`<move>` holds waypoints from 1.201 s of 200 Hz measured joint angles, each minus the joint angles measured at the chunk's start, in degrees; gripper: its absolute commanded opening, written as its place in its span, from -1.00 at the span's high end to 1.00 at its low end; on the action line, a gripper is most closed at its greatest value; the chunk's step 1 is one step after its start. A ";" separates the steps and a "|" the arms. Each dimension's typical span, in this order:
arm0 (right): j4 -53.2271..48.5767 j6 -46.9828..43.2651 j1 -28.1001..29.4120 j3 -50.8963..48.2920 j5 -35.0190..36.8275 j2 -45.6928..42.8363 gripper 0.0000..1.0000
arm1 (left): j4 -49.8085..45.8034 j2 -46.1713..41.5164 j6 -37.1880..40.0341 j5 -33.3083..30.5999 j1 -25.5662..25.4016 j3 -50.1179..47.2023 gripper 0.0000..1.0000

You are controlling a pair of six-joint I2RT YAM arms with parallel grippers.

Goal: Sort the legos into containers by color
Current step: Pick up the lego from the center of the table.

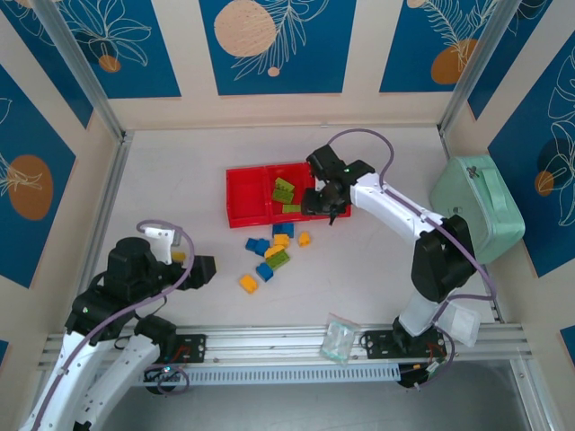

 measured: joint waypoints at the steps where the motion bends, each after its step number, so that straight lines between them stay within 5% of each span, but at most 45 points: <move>1: 0.00 -0.02 0.07 -0.07 -0.02 0.00 -0.14 | 0.00 -0.02 0.00 0.00 0.00 0.00 -0.99; 68: 2.45 10.14 2.78 -6.56 -2.54 6.29 -0.38 | 0.02 -0.11 0.00 0.00 0.00 -0.04 -0.99; 143: 4.37 17.40 5.20 -5.70 -0.74 13.90 -0.13 | 0.02 -1.22 -0.02 -0.02 0.00 -0.07 -0.99; 240: 1.38 13.73 5.44 -4.20 2.73 15.41 0.07 | 0.02 -1.22 -0.02 -0.02 0.00 -0.15 -0.99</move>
